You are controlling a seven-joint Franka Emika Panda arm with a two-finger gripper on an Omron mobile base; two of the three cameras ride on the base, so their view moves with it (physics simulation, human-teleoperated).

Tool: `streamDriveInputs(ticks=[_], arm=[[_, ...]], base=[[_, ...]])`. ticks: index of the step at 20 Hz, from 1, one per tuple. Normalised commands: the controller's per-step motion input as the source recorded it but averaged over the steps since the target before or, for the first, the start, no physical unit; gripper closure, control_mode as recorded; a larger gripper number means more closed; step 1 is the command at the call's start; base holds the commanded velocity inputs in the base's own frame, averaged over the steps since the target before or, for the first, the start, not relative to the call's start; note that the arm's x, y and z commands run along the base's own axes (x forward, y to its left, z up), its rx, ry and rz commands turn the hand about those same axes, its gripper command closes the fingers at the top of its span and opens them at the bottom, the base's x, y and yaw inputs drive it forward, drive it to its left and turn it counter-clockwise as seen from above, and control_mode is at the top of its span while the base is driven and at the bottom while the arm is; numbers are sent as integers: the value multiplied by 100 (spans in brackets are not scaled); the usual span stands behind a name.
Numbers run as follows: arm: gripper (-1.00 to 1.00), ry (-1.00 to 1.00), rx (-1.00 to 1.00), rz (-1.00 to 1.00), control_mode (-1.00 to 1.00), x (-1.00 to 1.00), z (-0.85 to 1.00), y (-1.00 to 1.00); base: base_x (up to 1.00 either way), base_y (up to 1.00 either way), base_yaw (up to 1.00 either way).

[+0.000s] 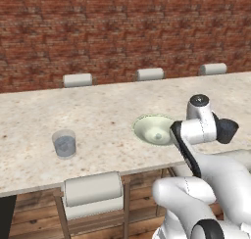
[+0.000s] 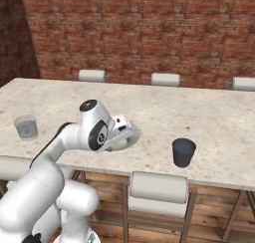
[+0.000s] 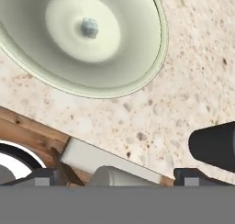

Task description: There are four ice cubes in the ice bowl. Place two ice cubes in each glass of water.

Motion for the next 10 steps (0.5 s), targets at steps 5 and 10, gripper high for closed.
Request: streamDriveInputs(ticks=[5, 10], arm=[[-100, 10, 6, 18, -100, 29, 36, 39], [-100, 9, 13, 6, -100, 47, 22, 21]], base=[[0, 0, 0], [0, 0, 0]])
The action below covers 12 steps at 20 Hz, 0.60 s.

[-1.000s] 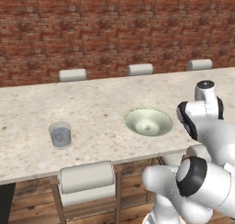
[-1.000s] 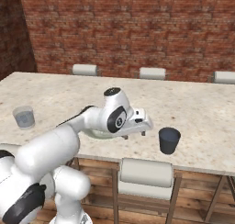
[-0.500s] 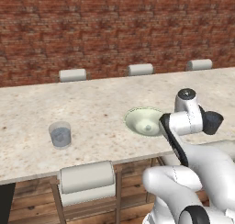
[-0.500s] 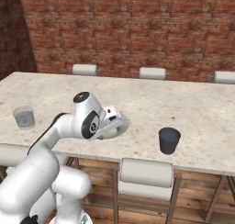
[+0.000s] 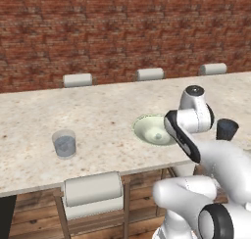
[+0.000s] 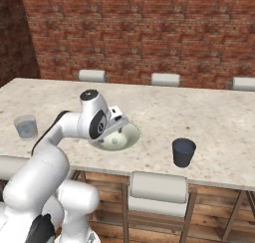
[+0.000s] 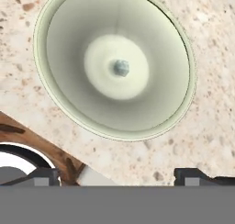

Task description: There are four ice cubes in the ice bowl. Place two ice cubes in each glass of water.

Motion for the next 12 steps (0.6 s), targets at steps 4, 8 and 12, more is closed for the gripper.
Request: streamDriveInputs(ticks=[4, 8, 12], arm=[[-100, 9, 13, -1, -100, 46, 1, 18], [-100, 10, 7, -7, -100, 36, -7, 25], [-100, 7, 2, -11, -100, 29, -30, 27]], base=[[0, 0, 0], [0, 0, 0], [0, 0, 0]])
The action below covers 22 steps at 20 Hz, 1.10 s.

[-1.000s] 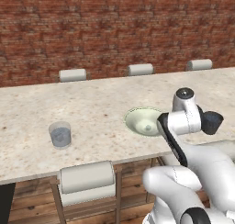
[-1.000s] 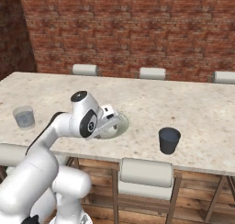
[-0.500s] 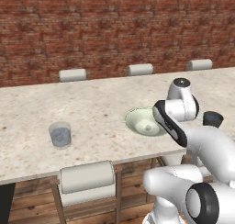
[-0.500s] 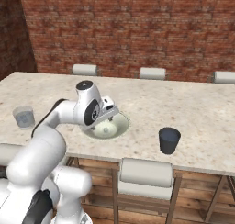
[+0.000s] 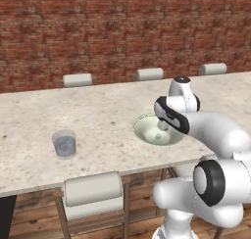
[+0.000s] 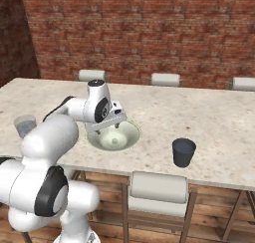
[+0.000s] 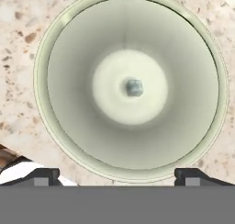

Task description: There are four ice cubes in the ice bowl. Place two ice cubes in each glass of water.

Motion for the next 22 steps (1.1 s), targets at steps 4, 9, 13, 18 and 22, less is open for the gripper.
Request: streamDriveInputs(ticks=[4, 9, 13, 18, 22], arm=[[-100, 4, 1, -11, -100, 31, -37, 18], [-100, 5, 0, -1, -100, 33, -38, 0], [-100, 1, 0, 0, -100, 30, -31, 0], [-100, 0, 0, 0, -100, 22, -22, 0], [-100, 0, 0, 0, -100, 10, -27, 0]], base=[[0, 0, 0], [0, 0, 0], [0, 0, 0], [0, 0, 0], [0, 0, 0]])
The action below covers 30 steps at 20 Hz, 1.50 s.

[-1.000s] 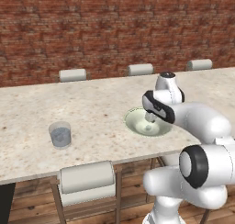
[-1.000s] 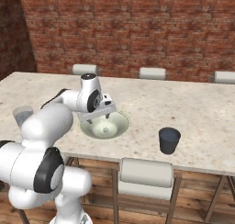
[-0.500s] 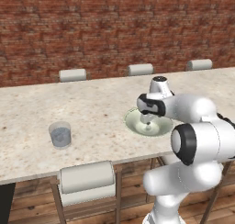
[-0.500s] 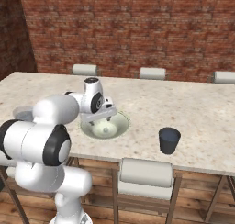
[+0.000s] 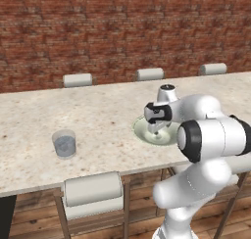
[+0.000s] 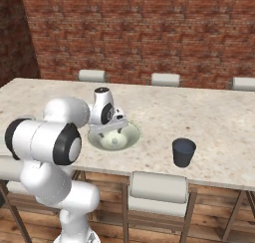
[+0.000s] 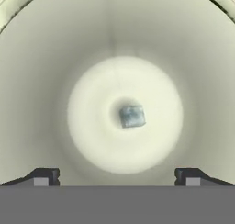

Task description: There are four ice cubes in the ice bowl. Place two ice cubes in each glass of water.

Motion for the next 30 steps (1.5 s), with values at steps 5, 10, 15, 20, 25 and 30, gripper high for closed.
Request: streamDriveInputs(ticks=[5, 10, 15, 20, 25, 30], arm=[[-100, 0, 0, 0, -100, 13, -29, 0], [-100, 0, 0, 0, -100, 18, -29, 0], [-100, 1, 0, 0, -100, 27, -28, 0], [-100, 0, 1, 0, -100, 22, -22, 0], [-100, 0, 3, 0, -100, 20, -14, -3], [-100, 0, 3, 0, -100, 1, -13, -8]], base=[[0, 0, 0], [0, 0, 0], [0, 0, 0], [0, 0, 0], [0, 0, 0], [0, 0, 0]])
